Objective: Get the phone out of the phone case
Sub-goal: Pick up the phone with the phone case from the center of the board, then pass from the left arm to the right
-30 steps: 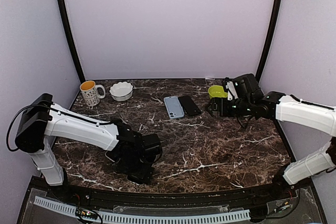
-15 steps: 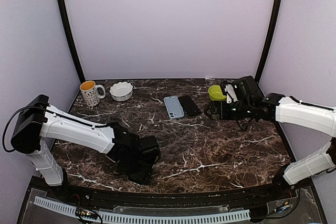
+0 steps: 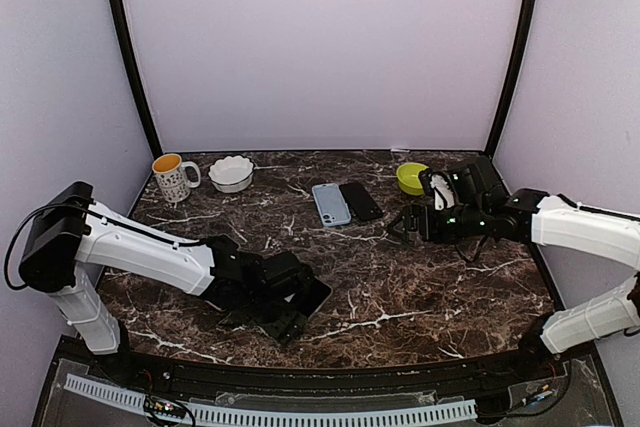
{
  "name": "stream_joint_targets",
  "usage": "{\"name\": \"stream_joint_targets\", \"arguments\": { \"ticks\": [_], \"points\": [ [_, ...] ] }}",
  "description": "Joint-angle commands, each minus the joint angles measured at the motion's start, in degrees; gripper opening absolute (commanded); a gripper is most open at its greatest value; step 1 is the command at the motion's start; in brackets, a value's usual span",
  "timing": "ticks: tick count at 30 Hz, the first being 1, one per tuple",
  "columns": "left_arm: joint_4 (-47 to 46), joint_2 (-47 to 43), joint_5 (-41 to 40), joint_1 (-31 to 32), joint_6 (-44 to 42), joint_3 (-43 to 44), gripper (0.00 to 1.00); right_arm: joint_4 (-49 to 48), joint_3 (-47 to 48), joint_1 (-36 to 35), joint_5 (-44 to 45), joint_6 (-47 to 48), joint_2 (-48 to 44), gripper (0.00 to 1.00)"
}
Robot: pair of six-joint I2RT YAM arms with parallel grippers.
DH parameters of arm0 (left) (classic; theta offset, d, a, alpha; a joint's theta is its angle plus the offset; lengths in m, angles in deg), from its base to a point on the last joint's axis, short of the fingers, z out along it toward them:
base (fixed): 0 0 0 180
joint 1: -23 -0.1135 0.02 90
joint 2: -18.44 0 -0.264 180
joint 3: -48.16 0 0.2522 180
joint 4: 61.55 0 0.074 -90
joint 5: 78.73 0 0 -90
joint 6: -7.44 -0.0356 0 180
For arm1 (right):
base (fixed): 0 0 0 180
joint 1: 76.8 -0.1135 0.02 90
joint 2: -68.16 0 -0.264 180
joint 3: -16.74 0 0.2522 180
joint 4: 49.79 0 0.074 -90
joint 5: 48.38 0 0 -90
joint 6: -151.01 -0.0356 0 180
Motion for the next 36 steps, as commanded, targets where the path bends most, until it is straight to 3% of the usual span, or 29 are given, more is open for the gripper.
{"name": "stream_joint_targets", "arguments": {
  "ticks": [1, 8, 15, 20, 27, 36],
  "points": [
    [-6.5, -0.9, -1.4, -0.6, -10.7, -0.4, 0.6, 0.0, 0.6, -0.5, -2.0, 2.2, -1.5, 0.99],
    [-8.4, -4.3, 0.6, -3.4, -20.9, 0.1, 0.59, 2.8, 2.3, -0.3, -7.6, 7.9, -2.2, 0.99],
    [-13.5, -5.6, 0.4, -4.3, -27.3, 0.4, 0.59, 2.0, 1.2, -0.4, -20.3, 9.2, -0.8, 0.99],
    [-17.5, -7.2, 1.2, -4.3, -32.9, -0.7, 0.59, -2.3, -1.2, -0.4, -27.8, 6.3, -0.6, 0.98],
    [-27.0, -10.5, 2.0, -4.3, -40.0, -3.9, 0.59, -6.2, -2.7, -0.9, -32.2, 1.5, 2.8, 0.99],
    [-34.5, -10.9, 1.3, -4.3, -46.8, -5.9, 0.58, -9.7, -0.2, -3.0, -35.1, -4.9, 8.1, 0.92]
  ]
}}
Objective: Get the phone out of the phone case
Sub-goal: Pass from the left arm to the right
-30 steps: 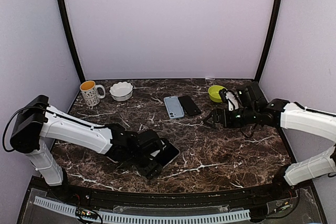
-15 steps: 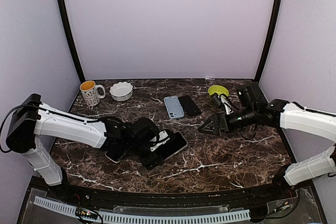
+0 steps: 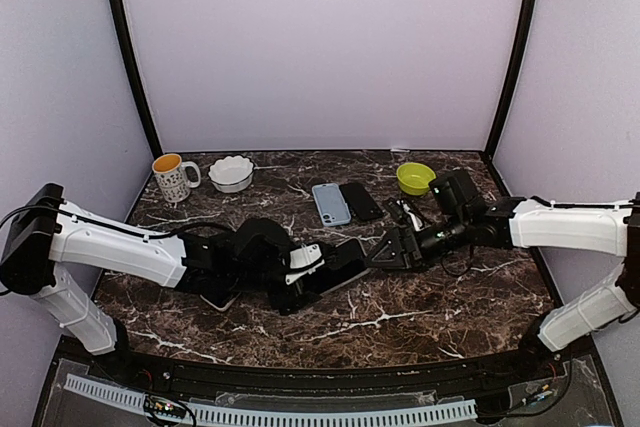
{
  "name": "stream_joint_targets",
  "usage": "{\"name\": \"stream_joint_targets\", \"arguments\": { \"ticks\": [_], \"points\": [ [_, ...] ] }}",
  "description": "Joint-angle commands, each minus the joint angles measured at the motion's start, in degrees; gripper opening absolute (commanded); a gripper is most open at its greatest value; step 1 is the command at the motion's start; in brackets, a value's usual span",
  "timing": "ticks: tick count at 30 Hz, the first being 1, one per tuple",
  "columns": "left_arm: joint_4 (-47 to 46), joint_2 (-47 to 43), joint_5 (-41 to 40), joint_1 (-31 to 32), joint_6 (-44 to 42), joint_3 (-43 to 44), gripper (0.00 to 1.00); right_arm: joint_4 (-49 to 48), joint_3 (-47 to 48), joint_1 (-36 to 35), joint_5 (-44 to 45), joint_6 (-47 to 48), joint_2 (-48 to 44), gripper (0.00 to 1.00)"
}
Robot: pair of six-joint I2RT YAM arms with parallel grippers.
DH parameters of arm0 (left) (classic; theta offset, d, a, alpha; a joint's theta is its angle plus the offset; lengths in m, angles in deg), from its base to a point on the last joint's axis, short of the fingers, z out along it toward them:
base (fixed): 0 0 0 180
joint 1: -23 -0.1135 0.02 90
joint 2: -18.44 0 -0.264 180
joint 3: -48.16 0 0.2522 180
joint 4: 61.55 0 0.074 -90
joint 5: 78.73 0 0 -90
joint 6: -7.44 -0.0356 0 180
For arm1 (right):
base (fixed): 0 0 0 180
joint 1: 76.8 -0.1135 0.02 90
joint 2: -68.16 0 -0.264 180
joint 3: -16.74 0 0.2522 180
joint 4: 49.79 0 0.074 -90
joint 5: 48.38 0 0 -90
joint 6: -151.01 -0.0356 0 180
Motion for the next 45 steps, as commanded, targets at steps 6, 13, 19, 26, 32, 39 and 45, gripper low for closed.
{"name": "stream_joint_targets", "arguments": {
  "ticks": [6, 13, 19, 26, 32, 39, 45],
  "points": [
    [-8.3, -2.1, -0.6, 0.0, -5.5, 0.2, 0.56, -7.9, 3.0, -2.5, -4.1, -8.8, 2.9, 0.76],
    [-7.6, -2.2, -0.8, 0.0, -6.3, 0.4, 0.55, -9.5, 4.6, -3.9, -3.2, -10.6, 3.2, 0.56],
    [-7.6, -2.3, -0.7, 0.5, -6.7, 0.4, 0.54, -8.1, 5.1, -4.0, -2.4, -9.7, 3.3, 0.47],
    [-7.0, -1.8, -2.5, 1.2, -7.9, 0.8, 0.53, -6.0, 6.2, -4.2, -1.7, -8.8, 4.0, 0.33],
    [-7.0, -2.1, -3.2, 1.6, -8.2, 0.7, 0.53, -4.7, 6.4, -4.5, -0.8, -7.7, 5.0, 0.21],
    [-7.3, -2.4, -4.2, 1.9, -8.9, 0.5, 0.53, -5.6, 6.4, -5.0, -1.7, -6.3, 6.5, 0.07],
    [-5.2, -3.4, -5.0, 2.4, -9.3, 0.8, 0.89, -3.9, 6.8, -5.1, -1.4, -3.4, 6.4, 0.0]
  ]
}}
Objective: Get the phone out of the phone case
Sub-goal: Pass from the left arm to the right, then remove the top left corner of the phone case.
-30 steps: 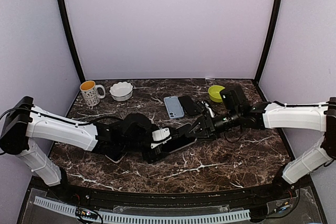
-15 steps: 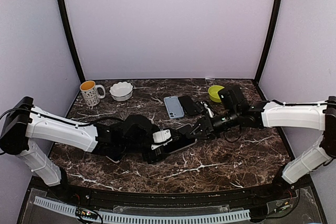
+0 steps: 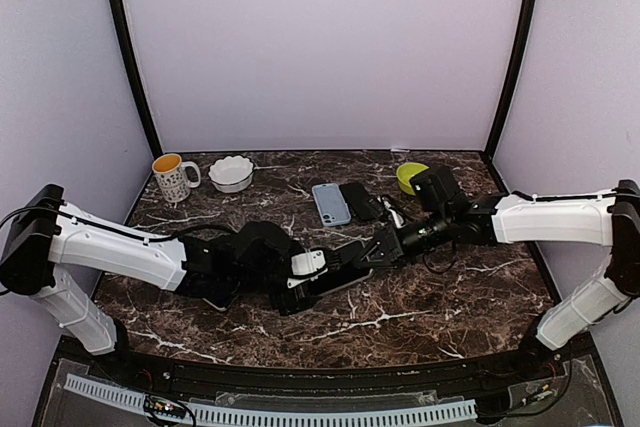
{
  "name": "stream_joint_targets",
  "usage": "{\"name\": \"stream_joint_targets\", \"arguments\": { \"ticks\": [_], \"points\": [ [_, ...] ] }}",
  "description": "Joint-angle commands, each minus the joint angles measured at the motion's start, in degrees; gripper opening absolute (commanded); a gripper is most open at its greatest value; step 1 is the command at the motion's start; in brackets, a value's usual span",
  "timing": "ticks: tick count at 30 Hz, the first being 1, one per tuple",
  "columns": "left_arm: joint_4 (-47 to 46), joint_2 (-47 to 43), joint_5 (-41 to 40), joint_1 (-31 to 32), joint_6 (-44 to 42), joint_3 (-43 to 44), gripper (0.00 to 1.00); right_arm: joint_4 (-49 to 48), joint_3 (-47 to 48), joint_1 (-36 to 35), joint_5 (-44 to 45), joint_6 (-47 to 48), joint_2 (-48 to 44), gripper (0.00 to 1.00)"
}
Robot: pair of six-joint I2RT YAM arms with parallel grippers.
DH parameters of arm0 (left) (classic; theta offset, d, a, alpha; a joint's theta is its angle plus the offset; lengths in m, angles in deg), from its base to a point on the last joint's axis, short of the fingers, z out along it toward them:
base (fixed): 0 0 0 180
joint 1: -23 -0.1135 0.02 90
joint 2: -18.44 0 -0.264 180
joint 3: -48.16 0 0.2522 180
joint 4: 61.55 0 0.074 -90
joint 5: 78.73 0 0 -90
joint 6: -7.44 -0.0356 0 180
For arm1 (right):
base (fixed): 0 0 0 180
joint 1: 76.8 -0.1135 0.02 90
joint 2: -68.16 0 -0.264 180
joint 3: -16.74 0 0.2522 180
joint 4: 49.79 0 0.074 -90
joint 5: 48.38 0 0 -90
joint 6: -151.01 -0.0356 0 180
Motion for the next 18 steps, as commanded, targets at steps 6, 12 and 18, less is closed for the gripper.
{"name": "stream_joint_targets", "arguments": {
  "ticks": [6, 12, 18],
  "points": [
    [3.0, -7.2, -1.4, 2.2, -0.3, 2.1, 0.99, 2.3, 2.8, -0.8, 4.1, 6.6, -2.3, 0.0],
    [11.8, -13.9, 0.6, 2.3, 0.3, 1.7, 0.99, 0.8, 1.5, -0.8, 14.0, 13.7, -7.0, 0.0],
    [12.5, -21.9, -0.6, 2.2, -5.3, -2.8, 0.99, -9.2, -3.4, -2.2, 26.3, 18.4, -14.5, 0.0]
  ]
}}
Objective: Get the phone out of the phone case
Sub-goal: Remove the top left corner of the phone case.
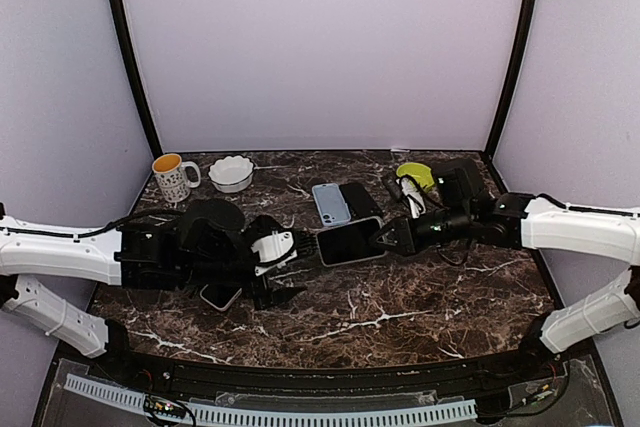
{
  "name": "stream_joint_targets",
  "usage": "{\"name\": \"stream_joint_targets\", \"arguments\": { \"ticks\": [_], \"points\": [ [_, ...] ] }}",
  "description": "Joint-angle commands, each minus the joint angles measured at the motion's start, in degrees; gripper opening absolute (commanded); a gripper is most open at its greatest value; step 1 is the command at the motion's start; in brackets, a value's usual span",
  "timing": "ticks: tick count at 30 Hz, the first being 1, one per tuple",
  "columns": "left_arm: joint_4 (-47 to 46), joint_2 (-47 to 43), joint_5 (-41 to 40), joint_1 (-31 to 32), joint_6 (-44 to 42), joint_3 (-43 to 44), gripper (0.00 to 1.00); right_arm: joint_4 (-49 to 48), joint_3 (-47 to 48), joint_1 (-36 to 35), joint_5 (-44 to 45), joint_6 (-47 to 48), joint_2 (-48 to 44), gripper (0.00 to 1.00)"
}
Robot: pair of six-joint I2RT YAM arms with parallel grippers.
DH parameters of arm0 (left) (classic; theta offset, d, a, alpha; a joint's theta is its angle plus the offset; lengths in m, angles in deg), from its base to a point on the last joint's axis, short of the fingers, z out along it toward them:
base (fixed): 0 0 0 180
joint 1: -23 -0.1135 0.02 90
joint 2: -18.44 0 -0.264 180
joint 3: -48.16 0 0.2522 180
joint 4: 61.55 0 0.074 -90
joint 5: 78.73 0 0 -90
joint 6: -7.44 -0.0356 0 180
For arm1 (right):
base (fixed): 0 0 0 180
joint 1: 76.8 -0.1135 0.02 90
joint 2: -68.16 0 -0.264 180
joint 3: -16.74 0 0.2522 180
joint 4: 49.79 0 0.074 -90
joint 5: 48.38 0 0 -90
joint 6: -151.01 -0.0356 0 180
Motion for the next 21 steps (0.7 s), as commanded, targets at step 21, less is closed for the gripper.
{"name": "stream_joint_targets", "arguments": {
  "ticks": [21],
  "points": [
    [7.1, -15.4, 31.4, -12.6, -29.2, -6.4, 0.89, -18.1, -11.3, -9.5, -3.1, 64.5, -15.1, 0.0]
  ]
}}
